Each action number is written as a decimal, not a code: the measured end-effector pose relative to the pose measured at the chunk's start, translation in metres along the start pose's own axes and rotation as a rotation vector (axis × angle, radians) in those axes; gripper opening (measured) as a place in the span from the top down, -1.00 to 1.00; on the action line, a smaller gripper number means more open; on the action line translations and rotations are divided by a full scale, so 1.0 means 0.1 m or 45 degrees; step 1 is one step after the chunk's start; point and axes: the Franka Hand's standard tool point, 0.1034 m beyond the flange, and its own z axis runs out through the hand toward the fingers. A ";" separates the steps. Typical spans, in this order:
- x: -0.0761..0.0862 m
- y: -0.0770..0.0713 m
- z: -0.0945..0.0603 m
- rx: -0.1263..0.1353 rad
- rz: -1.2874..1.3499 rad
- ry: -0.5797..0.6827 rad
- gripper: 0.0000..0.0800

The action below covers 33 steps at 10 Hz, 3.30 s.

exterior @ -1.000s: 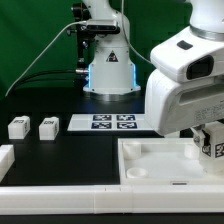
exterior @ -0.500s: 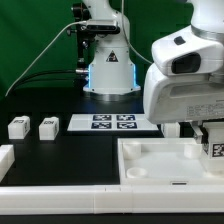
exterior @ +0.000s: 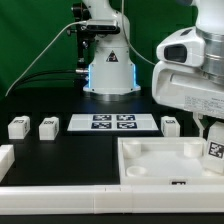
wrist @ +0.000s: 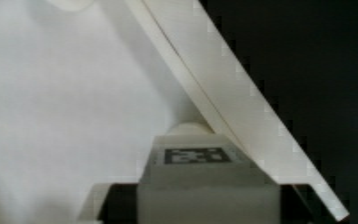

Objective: Assemble one leg

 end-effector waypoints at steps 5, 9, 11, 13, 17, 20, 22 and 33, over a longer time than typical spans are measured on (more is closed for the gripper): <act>-0.03 -0.03 0.00 -0.002 0.026 0.003 0.03; -0.07 -0.05 0.04 -0.003 -0.506 0.011 -0.61; -0.07 -0.04 0.06 -0.010 -0.828 0.007 -0.62; -0.04 -0.01 0.07 -0.011 -1.109 0.004 -0.62; 0.07 0.07 0.05 -0.003 -1.459 0.002 -0.62; 0.04 0.06 0.05 -0.005 -1.475 0.000 -0.62; -0.02 0.01 0.06 -0.006 -1.494 0.001 -0.62; 0.04 0.08 0.07 -0.020 -1.403 0.002 0.26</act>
Offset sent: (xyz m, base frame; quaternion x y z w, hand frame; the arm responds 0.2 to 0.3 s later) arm -0.0005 0.0010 0.0009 -0.0003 0.0079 -0.0976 0.9952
